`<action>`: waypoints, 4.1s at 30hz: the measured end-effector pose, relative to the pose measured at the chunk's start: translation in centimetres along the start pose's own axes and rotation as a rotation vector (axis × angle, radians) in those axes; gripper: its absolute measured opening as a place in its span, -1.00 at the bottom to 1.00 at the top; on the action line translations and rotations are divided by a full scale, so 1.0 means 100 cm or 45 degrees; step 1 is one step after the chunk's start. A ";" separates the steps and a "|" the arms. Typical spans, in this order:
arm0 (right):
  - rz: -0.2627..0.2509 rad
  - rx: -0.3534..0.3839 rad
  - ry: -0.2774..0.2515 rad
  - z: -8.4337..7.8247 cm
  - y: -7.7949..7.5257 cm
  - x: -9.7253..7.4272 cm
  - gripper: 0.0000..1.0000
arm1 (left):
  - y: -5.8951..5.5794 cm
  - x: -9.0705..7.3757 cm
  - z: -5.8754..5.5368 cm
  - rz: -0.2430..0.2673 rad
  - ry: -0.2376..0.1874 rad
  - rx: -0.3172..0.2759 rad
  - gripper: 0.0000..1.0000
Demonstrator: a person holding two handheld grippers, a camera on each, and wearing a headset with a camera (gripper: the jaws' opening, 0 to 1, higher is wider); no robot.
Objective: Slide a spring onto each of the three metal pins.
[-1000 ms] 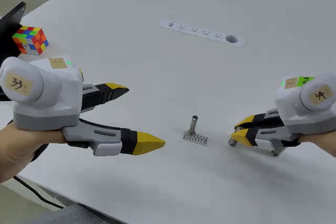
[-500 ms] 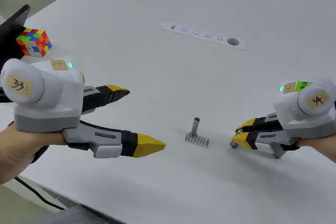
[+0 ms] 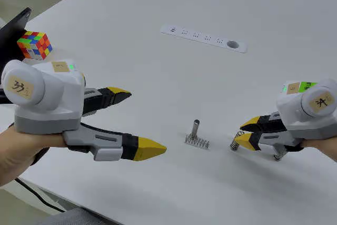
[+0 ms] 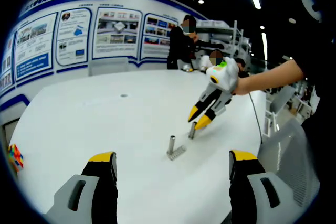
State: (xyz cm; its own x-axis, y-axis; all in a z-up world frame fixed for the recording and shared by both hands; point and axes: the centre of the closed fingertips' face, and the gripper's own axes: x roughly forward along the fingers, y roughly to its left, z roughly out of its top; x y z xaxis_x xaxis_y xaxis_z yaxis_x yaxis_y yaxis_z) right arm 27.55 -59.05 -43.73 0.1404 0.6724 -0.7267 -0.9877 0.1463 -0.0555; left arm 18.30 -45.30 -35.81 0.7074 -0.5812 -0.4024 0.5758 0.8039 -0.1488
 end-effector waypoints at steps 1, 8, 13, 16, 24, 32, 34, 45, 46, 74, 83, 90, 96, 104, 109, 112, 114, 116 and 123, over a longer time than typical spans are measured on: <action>-0.004 -0.001 -0.008 0.002 0.000 -0.001 -0.64 | 0.000 0.000 0.000 0.000 -0.001 0.000 0.80; -0.013 -0.002 -0.093 0.028 0.005 -0.008 -0.64 | 0.001 0.001 0.002 0.002 0.000 0.010 0.80; 0.020 -0.021 -0.129 0.042 0.016 -0.004 -0.64 | -0.001 0.000 0.005 0.001 -0.015 0.009 0.80; 0.035 -0.043 -0.129 0.046 0.025 0.001 -0.64 | 0.000 -0.002 0.004 0.003 -0.009 0.017 0.80; 0.075 -0.090 -0.084 0.047 0.044 0.026 -0.64 | 0.004 -0.011 0.001 0.020 -0.012 0.010 0.79; 0.106 -0.095 0.022 0.031 0.048 0.049 -0.64 | 0.008 -0.018 -0.006 0.039 -0.005 -0.008 0.79; 0.099 -0.083 0.045 0.028 0.045 0.053 -0.64 | 0.009 -0.019 -0.007 0.041 -0.008 -0.012 0.78; 0.133 -0.113 0.132 0.018 0.044 0.073 -0.65 | 0.012 -0.023 -0.017 0.051 0.009 -0.029 0.78; 0.135 -0.113 0.132 0.017 0.044 0.073 -0.65 | 0.012 -0.023 -0.017 0.051 0.010 -0.030 0.78; 0.189 -0.277 0.175 0.011 0.056 0.072 -0.77 | -0.003 -0.012 -0.011 0.010 0.007 -0.017 0.76; 0.184 -0.340 0.102 0.027 0.060 0.040 -0.78 | -0.018 0.002 -0.008 -0.032 0.019 0.025 0.70; 0.152 -0.340 0.054 0.033 0.052 0.007 -0.78 | -0.035 0.021 0.006 -0.090 0.020 0.103 0.61; 0.142 -0.333 0.009 0.039 0.054 -0.019 -0.78 | -0.052 0.037 0.012 -0.142 0.029 0.155 0.41; 0.187 -0.428 -0.033 0.051 0.080 -0.042 -0.78 | -0.074 0.048 0.018 -0.228 0.005 0.161 0.17; 0.218 -0.487 -0.052 0.058 0.097 -0.047 -0.78 | -0.082 0.050 0.012 -0.266 0.033 0.162 0.00; 0.232 -0.515 -0.056 0.060 0.104 -0.048 -0.78 | -0.085 0.049 0.010 -0.284 0.045 0.160 -0.18; 0.242 -0.539 -0.053 0.060 0.108 -0.049 -0.78 | -0.088 0.048 0.008 -0.296 0.051 0.165 -0.28; 0.260 -0.551 -0.054 0.060 0.112 -0.048 -0.78 | -0.090 0.047 0.006 -0.309 0.060 0.171 -0.33; 0.308 -0.605 -0.042 0.061 0.123 -0.046 -0.78 | -0.099 0.048 0.000 -0.350 0.094 0.216 -0.46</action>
State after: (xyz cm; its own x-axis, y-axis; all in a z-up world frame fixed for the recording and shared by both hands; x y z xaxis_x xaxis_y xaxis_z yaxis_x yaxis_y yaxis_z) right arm 15.15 -55.95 -36.92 -0.1006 0.6698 -0.7357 -0.9133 -0.3556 -0.1987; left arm 15.95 -56.02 -36.28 0.4881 -0.7577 -0.4332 0.8054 0.5823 -0.1109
